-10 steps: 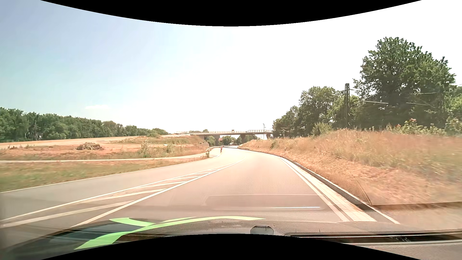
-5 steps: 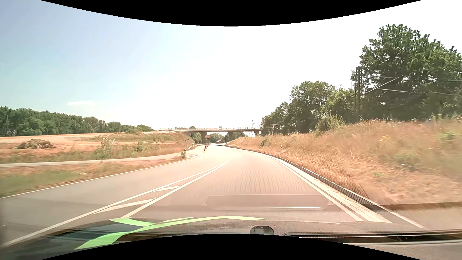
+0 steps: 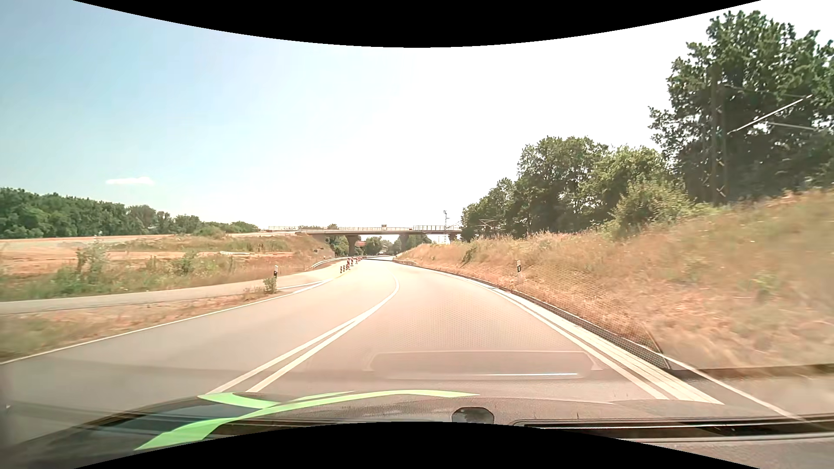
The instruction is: Follow the waypoints while adhering to traffic rules and regulations
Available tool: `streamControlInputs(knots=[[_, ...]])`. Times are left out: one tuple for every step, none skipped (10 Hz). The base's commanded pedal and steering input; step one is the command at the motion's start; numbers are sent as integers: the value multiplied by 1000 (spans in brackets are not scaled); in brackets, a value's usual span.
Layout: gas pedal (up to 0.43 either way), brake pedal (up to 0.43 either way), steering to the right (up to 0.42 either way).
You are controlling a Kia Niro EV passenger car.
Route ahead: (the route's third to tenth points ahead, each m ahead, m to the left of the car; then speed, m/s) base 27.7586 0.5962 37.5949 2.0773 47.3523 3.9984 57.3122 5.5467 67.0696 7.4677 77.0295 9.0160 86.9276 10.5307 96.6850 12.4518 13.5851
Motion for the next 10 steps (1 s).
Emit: streamControlInputs(knots=[[350,0,-9],[358,0,-9],[370,0,-10],[370,0,-14],[378,0,-19],[378,0,-22],[378,0,-24],[390,0,-25],[390,0,-25],[390,0,-25]])
